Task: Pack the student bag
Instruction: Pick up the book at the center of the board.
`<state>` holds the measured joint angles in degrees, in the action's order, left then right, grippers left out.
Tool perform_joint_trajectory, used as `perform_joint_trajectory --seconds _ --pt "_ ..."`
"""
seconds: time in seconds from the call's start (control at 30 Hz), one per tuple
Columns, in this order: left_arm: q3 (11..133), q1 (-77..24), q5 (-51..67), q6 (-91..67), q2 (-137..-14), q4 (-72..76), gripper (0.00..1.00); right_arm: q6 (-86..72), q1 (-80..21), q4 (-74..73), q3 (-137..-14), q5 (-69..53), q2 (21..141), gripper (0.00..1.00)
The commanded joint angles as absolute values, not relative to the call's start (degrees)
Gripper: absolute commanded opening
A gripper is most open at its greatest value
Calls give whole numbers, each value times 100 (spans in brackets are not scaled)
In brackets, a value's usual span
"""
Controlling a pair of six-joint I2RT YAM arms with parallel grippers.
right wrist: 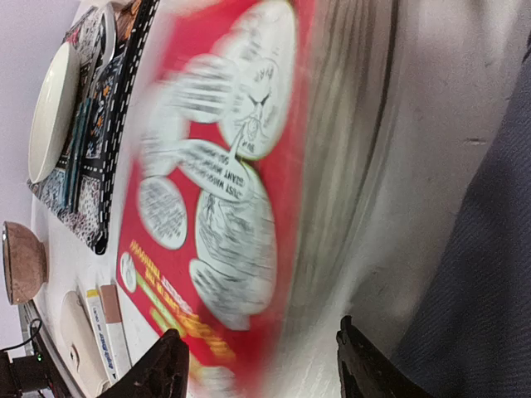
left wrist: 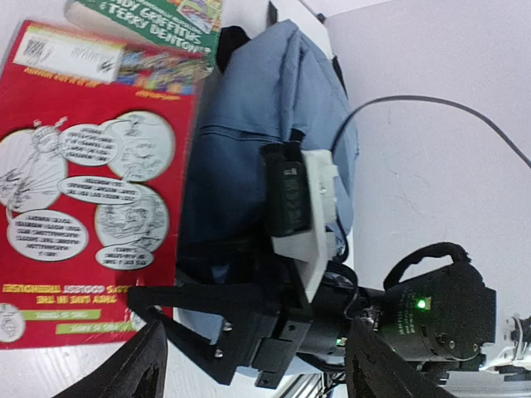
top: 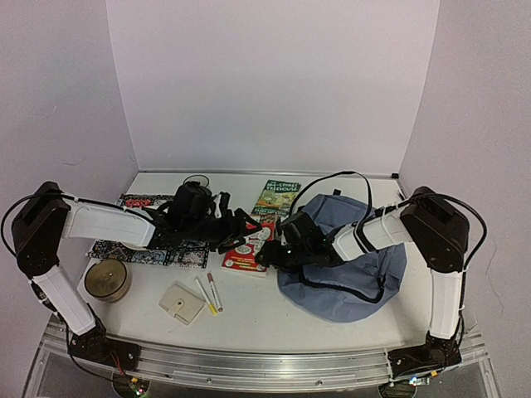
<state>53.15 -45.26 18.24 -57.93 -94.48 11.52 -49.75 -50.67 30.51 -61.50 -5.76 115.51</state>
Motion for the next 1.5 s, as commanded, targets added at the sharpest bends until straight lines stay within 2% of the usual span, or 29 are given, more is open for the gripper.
perform_joint_trajectory --seconds 0.0,0.13,0.27,0.4,0.63,0.77,1.0,1.3,1.47 --pt "5051 -4637 1942 -6195 -9480 2234 73 -4983 -5167 2879 -6020 -828 11356 61" --pt "5009 -4657 1781 -6162 -9674 2284 72 -4990 -5167 2914 -5978 -809 11336 61" --pt "4827 -4605 1217 -5787 -9467 2156 78 -5051 -5165 2909 -5858 -626 11239 60" --pt "5206 -4509 426 -5032 -9472 945 84 -5135 -5166 2890 -5847 -582 11228 57" --pt "6003 -4444 -220 -4276 -10109 -584 84 -5234 -5163 2848 -6009 -571 11378 52" --pt "6122 -4290 -42 -4209 -10449 -731 83 -5247 -5163 2822 -6095 -578 11451 46" --pt "6347 -4236 42 -4141 -10812 -1035 83 -5235 -5164 2791 -6204 -627 11578 42" --pt "6490 -4245 1352 -4377 -11090 -985 79 -5221 -5159 2803 -6169 -648 11675 33" --pt "6266 -4249 2225 -4781 -10753 -206 76 -5245 -5161 2915 -6058 -696 11689 27"
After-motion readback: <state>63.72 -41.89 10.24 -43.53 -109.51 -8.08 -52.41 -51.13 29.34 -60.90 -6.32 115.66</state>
